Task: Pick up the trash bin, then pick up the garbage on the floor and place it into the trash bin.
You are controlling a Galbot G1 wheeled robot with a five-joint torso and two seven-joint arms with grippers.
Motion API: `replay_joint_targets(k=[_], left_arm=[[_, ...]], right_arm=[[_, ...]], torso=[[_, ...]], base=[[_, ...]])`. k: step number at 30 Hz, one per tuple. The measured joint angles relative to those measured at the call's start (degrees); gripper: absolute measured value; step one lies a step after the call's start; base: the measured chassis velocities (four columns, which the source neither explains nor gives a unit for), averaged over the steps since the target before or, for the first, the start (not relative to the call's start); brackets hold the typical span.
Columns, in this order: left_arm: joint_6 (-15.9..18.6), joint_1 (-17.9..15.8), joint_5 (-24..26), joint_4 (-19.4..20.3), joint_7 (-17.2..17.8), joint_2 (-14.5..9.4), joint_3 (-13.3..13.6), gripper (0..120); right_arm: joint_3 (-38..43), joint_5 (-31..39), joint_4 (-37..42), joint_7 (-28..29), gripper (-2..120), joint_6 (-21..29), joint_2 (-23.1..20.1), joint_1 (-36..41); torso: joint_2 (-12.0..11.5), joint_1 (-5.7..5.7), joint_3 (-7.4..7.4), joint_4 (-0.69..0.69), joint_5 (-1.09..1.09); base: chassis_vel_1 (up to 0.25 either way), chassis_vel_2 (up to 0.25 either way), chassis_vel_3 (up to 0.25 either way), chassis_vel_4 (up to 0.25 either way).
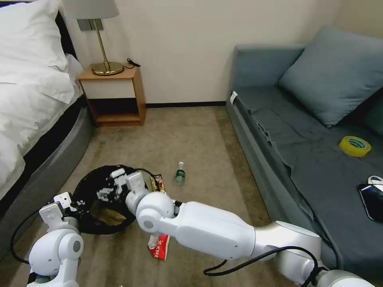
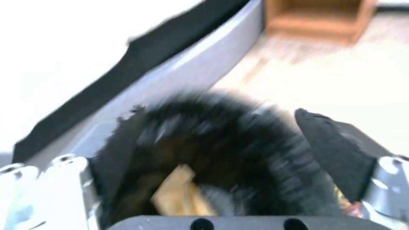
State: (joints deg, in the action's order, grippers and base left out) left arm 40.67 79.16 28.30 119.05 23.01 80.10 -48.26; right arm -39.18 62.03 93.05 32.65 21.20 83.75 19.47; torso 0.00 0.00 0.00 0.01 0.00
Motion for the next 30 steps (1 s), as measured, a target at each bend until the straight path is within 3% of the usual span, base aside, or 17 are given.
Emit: replay_joint_targets(k=[6, 9, 14, 20, 30], left_arm=[[-0.04, -0.69, 0.69, -0.21, -0.03, -0.70, -1.03, 2], [-0.04, -1.40, 1.25, -0.62, -0.03, -1.25, -1.67, 2], [-0.07, -1.56, 1.51, -0.93, -0.04, -1.59, -1.97, 2], [-0.26, -1.06, 1.57, -0.92, -0.02, -1.48, -2.08, 2], [-0.41, -0.23, 1.41, -0.26, -0.02, -0.80, -2.34, 2]], right_arm=[[7.64, 0.06, 3.34, 3.05, 100, 3.42, -5.56, -0.36], [9.27, 7.85, 3.88, 8.74, 100, 9.54, -8.90, 1.84], [7.25, 13.01, 2.80, 12.09, 100, 14.43, -10.85, 5.13], [2.22, 17.21, -1.66, 13.09, 100, 17.69, -9.98, 7.80], [-4.09, 16.71, -11.18, 10.59, 100, 17.37, -6.73, 9.34]], torso=[[-0.01, 0.00, 0.00, -0.02, 0.01], [-0.01, 0.00, 0.00, -0.02, 0.01], [-0.01, 0.00, 0.00, -0.02, 0.01], [0.00, 0.00, 0.00, 0.00, 0.01], [0.00, 0.00, 0.00, -0.01, -0.01]], base=[[0.000, 0.000, 0.000, 0.000], [0.000, 0.000, 0.000, 0.000], [0.000, 0.000, 0.000, 0.000], [0.000, 0.000, 0.000, 0.000], [0.000, 0.000, 0.000, 0.000]])
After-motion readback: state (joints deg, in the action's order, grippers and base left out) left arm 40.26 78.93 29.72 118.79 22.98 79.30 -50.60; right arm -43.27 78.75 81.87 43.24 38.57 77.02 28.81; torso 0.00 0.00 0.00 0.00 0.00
